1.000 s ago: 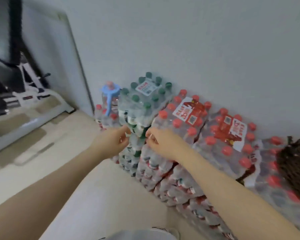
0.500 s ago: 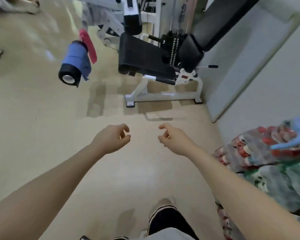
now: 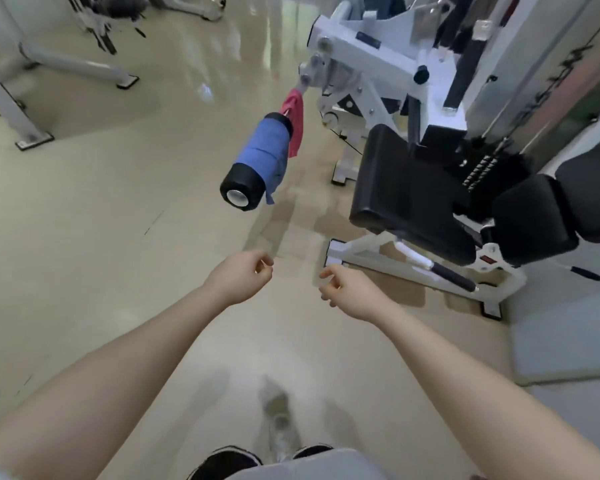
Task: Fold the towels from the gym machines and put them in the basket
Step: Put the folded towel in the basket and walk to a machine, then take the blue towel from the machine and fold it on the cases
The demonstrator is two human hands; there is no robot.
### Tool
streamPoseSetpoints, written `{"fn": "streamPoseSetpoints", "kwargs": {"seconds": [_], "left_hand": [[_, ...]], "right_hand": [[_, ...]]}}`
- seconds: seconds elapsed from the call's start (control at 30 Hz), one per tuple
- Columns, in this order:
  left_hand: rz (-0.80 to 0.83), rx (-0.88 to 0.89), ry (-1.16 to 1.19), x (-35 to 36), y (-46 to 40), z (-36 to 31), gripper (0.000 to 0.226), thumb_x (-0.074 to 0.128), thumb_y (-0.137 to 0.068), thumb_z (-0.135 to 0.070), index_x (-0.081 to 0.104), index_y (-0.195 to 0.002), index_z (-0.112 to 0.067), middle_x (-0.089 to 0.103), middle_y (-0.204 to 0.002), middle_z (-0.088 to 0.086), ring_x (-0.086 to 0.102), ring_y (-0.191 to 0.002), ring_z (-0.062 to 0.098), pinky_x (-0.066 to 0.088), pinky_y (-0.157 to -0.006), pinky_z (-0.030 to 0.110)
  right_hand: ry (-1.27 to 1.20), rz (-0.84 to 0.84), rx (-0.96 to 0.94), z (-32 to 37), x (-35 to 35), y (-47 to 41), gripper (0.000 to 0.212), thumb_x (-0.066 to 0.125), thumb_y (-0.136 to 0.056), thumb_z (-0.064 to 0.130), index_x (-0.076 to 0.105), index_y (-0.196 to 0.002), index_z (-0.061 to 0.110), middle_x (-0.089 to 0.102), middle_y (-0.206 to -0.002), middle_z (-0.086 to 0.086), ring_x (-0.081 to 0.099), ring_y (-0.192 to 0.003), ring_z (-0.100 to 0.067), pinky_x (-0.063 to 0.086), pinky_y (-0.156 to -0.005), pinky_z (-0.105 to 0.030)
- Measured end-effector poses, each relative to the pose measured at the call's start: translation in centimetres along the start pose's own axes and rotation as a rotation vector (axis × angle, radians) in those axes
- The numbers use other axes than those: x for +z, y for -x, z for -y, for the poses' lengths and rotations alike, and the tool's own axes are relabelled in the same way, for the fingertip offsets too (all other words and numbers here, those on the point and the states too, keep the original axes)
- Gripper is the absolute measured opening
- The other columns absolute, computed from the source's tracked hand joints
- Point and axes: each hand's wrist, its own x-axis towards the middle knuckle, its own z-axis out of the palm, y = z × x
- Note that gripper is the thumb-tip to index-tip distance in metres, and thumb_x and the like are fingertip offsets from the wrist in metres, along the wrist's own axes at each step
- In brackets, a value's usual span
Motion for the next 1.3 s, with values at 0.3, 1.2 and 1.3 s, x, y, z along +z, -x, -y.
{"fn": "streamPoseSetpoints", "kwargs": {"seconds": [0.3,1.2,1.3], "left_hand": [[-0.06,-0.041,0.03,-11.2,-15.3,6.8,0.025,0.044,-0.091,-0.021,0.055,-0.113,-0.018,0.06,-0.095,-0.002,0.058,-0.084,0.023,0.046,-0.07,0.03],[0.561,0.389,-0.507,-29.4,-76.3,12.0,0.048,0.035,-0.094,-0.008,0.031,-0.142,-0.015,0.035,-0.148,0.003,0.04,-0.13,0.024,0.03,-0.103,0.026],[0.654,0.473,-0.562,-27.8,-81.5,10.4,0.049,0.032,-0.095,-0.006,0.029,-0.143,-0.015,0.031,-0.15,0.002,0.034,-0.134,0.021,0.027,-0.104,0.025]], "right_hand": [[0.102,0.076,-0.047,9.7,-1.8,-20.0,0.031,0.043,-0.091,0.02,0.05,-0.121,0.012,0.067,-0.103,-0.01,0.062,-0.094,-0.027,0.051,-0.083,-0.038],[-0.268,-0.344,0.39,17.8,-13.8,-74.1,0.043,0.033,-0.098,0.013,0.033,-0.141,0.009,0.035,-0.148,-0.008,0.038,-0.132,-0.024,0.034,-0.106,-0.033],[-0.249,-0.323,0.438,16.2,-14.8,-78.4,0.047,0.031,-0.097,0.009,0.029,-0.144,0.012,0.03,-0.151,-0.007,0.036,-0.133,-0.024,0.034,-0.108,-0.036]]}}
